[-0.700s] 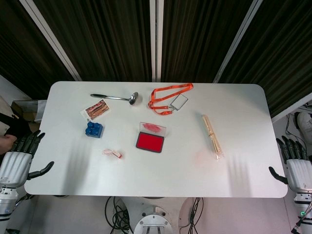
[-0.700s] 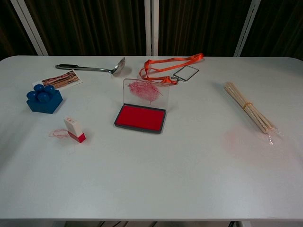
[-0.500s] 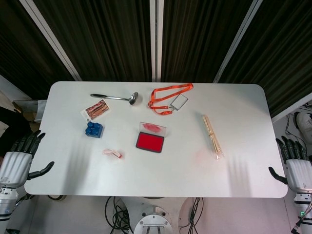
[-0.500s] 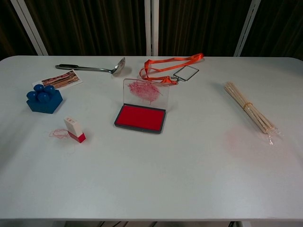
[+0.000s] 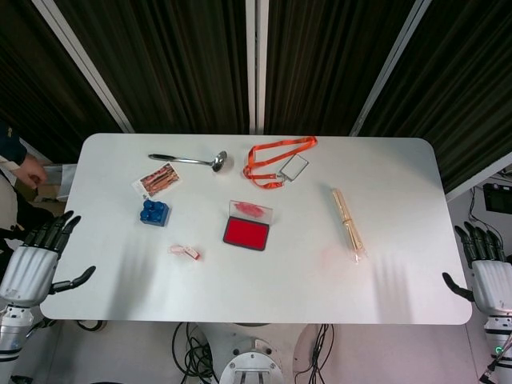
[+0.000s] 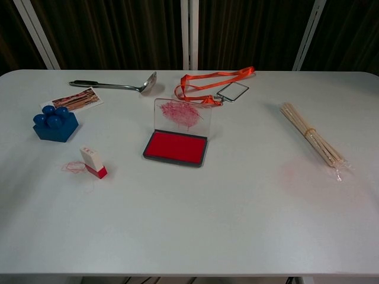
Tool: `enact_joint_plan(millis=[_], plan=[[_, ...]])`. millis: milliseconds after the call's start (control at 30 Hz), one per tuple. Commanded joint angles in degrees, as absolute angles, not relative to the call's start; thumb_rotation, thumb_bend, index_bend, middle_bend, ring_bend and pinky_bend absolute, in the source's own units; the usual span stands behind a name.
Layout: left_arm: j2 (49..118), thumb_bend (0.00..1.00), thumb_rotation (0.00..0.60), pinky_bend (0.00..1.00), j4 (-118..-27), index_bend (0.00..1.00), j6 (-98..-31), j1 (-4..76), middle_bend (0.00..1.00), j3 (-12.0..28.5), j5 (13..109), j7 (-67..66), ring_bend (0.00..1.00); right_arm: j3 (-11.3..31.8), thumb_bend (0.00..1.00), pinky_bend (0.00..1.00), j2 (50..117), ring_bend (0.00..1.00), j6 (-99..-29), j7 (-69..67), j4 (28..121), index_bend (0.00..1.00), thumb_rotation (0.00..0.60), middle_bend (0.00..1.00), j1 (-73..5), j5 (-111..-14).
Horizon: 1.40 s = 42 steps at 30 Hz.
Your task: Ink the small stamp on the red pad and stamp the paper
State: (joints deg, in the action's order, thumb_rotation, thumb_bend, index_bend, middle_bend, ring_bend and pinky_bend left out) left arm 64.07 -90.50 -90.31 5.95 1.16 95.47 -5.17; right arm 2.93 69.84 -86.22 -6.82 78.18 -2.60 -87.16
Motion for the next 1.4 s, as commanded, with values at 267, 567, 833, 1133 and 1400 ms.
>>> enact_joint_plan(millis=[267, 567, 833, 1133, 1400], plan=[[65.1, 0.18, 0.6, 1.0, -92.0, 0.13, -79.0, 16.7, 0.23, 1.6, 102.8, -4.6, 0.84, 2.6, 0.14, 0.0, 69.6, 0.0, -85.9, -6.7, 78.7, 0.0, 0.6, 0.0, -2.4, -86.9], [73.9, 0.18, 0.6, 1.0, -87.5, 0.21, -66.5, 25.9, 0.24, 1.9, 103.0, -7.2, 0.89, 2.6, 0.14, 0.0, 69.3, 0.0, -86.7, -6.6, 79.2, 0.0, 0.6, 0.0, -1.8, -86.8], [81.2, 0.18, 0.6, 1.0, -81.7, 0.24, -60.8, 30.6, 0.27, 2.2, 99.8, -4.3, 0.91, 2.6, 0.14, 0.0, 69.6, 0.0, -85.9, -7.4, 78.1, 0.0, 0.6, 0.0, -2.0, -86.5], [85.5, 0.22, 0.6, 1.0, -76.2, 0.32, -57.9, 32.8, 0.33, 0.8, 97.5, -3.4, 0.92, 2.8, 0.14, 0.0, 69.8, 0.0, -85.4, -8.3, 77.0, 0.0, 0.6, 0.0, -2.1, -86.0], [89.1, 0.29, 0.6, 1.0, -71.3, 0.38, -58.5, 33.3, 0.36, -0.5, 96.8, -3.3, 0.93, 2.8, 0.14, 0.0, 69.7, 0.0, -85.2, -8.4, 77.1, 0.0, 0.6, 0.0, -2.1, -85.9]])
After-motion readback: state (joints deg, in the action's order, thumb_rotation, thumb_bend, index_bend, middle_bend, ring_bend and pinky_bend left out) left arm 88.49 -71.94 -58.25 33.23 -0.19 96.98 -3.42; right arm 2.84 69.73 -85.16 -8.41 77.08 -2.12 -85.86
